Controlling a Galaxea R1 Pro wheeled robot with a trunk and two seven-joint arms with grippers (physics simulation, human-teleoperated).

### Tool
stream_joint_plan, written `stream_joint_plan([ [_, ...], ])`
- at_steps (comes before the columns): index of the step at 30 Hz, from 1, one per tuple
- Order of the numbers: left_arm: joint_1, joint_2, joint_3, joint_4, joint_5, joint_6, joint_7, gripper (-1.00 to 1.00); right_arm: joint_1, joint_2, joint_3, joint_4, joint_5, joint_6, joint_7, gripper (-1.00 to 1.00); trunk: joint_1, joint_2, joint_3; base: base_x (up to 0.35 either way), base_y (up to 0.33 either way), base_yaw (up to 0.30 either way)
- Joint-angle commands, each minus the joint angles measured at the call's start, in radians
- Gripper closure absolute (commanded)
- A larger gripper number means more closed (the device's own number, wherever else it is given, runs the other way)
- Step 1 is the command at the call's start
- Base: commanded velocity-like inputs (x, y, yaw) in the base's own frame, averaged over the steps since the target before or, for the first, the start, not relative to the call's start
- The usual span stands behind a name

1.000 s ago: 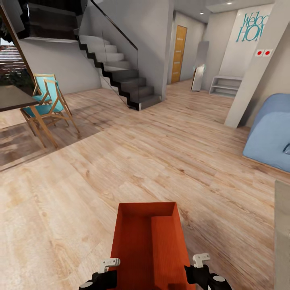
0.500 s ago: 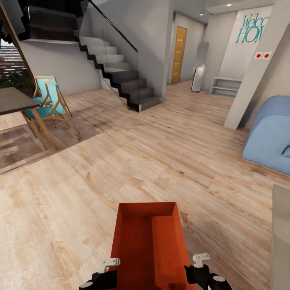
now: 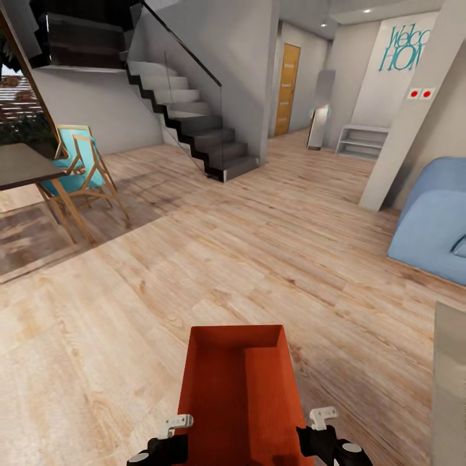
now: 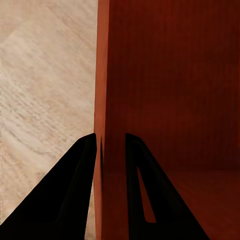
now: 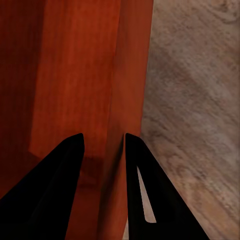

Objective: Move the two storage containers from the living room to the garage. In the garage, place one container on the floor and stack the other container on top of it (either order is fine).

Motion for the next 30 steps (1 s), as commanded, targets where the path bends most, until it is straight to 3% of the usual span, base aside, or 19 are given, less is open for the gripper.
stream_joint_plan([
  [1, -0.001, 0.000, 0.011, -0.004, -0.009, -0.028, 0.005, 1.00, 0.001, 0.001, -0.006, 0.000, 0.007, 0.006, 0.030, 1.00, -0.004, 0.007, 0.002, 0.000, 0.000, 0.000],
  [30, -0.001, 0.000, 0.012, -0.004, -0.009, -0.028, 0.005, 1.00, 0.001, 0.001, -0.006, 0.000, 0.008, 0.006, 0.030, 1.00, -0.115, 0.210, 0.093, 0.000, 0.000, 0.000],
])
